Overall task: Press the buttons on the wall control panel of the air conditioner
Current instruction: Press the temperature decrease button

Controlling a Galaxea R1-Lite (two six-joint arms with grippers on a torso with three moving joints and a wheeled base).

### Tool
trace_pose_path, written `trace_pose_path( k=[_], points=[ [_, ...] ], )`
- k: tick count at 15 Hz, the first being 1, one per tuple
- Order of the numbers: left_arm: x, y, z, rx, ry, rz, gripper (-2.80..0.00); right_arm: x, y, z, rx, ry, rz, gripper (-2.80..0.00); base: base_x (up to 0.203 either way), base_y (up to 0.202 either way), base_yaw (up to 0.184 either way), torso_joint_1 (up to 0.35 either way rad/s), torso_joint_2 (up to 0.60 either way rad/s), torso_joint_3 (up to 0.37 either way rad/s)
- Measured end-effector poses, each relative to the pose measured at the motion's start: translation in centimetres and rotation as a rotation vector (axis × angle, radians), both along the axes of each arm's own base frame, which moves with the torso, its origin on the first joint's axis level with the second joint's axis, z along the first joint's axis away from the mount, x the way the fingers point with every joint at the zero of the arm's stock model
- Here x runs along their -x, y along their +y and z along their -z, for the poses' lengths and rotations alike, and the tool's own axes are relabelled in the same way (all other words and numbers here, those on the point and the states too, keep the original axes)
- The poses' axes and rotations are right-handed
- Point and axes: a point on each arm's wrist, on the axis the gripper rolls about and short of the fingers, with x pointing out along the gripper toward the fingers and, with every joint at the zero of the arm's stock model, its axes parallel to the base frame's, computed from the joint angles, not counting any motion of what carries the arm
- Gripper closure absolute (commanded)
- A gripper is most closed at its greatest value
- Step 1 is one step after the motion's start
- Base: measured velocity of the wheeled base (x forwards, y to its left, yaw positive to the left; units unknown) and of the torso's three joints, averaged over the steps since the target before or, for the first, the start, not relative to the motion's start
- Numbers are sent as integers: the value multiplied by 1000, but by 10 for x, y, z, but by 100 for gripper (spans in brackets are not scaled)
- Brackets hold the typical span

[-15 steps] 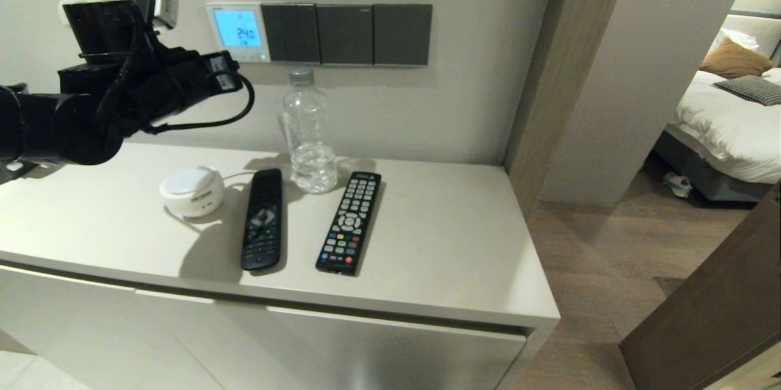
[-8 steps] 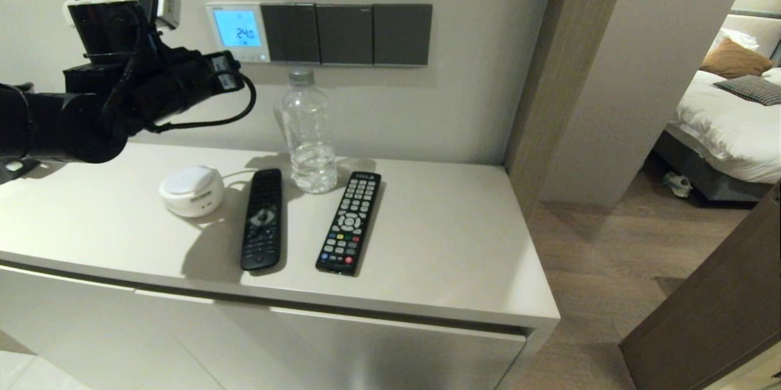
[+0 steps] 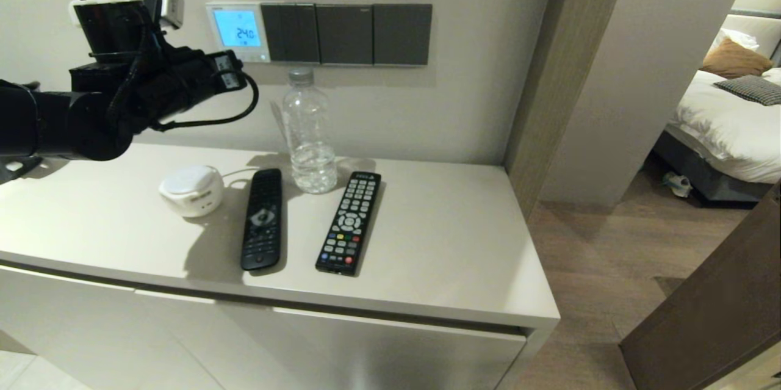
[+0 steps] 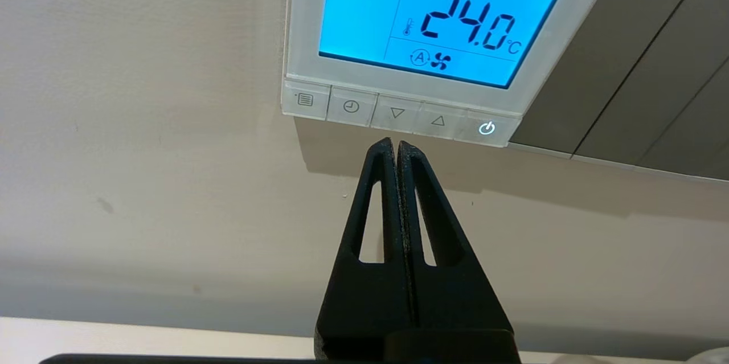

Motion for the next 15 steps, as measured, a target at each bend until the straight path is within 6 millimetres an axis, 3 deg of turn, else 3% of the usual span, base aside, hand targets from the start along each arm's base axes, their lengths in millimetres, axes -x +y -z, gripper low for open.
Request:
trace_pose_path(
  k=[15],
  points=[
    [-17,-4,5,2,-2,2,0,0,0,0,0,0,0,0,0,0,0,0,0,0]
  ],
)
